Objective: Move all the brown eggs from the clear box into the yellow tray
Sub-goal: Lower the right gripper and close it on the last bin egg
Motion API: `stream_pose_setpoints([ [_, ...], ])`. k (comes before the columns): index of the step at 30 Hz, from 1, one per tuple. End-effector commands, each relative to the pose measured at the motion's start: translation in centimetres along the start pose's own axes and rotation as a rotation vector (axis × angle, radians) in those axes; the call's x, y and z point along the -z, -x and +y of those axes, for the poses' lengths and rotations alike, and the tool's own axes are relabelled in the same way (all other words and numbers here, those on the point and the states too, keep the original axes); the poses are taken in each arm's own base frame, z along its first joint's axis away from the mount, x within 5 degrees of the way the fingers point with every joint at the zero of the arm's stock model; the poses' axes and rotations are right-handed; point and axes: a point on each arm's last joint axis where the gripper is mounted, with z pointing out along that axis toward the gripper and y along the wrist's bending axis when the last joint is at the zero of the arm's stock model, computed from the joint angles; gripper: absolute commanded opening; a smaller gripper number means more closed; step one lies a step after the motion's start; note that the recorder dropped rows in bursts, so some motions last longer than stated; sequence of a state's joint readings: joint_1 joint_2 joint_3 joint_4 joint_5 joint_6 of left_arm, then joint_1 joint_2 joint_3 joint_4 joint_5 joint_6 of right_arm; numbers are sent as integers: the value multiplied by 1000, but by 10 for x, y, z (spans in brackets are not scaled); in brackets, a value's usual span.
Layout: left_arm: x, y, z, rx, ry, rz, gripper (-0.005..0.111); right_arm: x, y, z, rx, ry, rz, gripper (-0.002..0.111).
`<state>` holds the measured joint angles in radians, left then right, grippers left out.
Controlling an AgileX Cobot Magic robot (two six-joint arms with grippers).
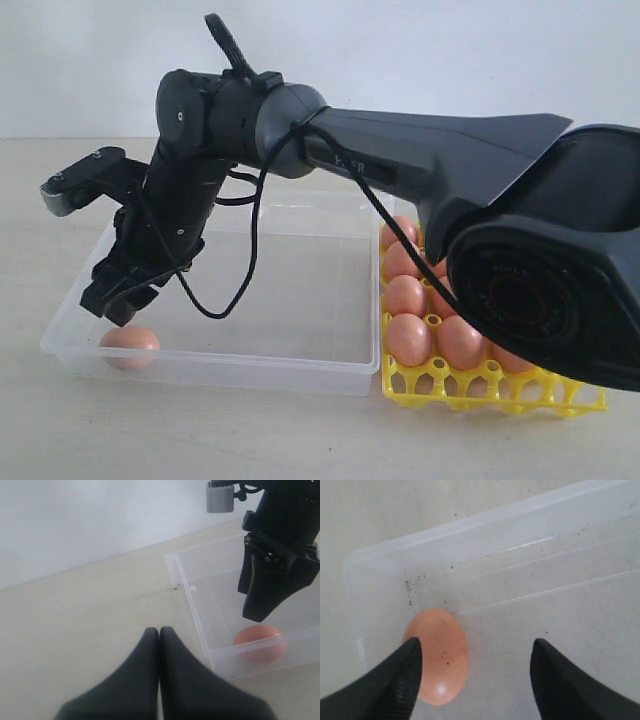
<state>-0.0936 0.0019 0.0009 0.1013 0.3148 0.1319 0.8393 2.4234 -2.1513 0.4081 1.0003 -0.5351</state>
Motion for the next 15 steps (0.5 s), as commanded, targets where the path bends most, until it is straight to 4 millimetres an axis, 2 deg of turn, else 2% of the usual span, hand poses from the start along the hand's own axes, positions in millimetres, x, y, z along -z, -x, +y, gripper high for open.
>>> stream_pose_setpoints([
  [1,0,1,0,7,1,-10,-4,0,4,1,7,25,-46,61],
  [15,0,1,0,7,1,-10,-4,-30,-10,-3,-18,68,9,61],
])
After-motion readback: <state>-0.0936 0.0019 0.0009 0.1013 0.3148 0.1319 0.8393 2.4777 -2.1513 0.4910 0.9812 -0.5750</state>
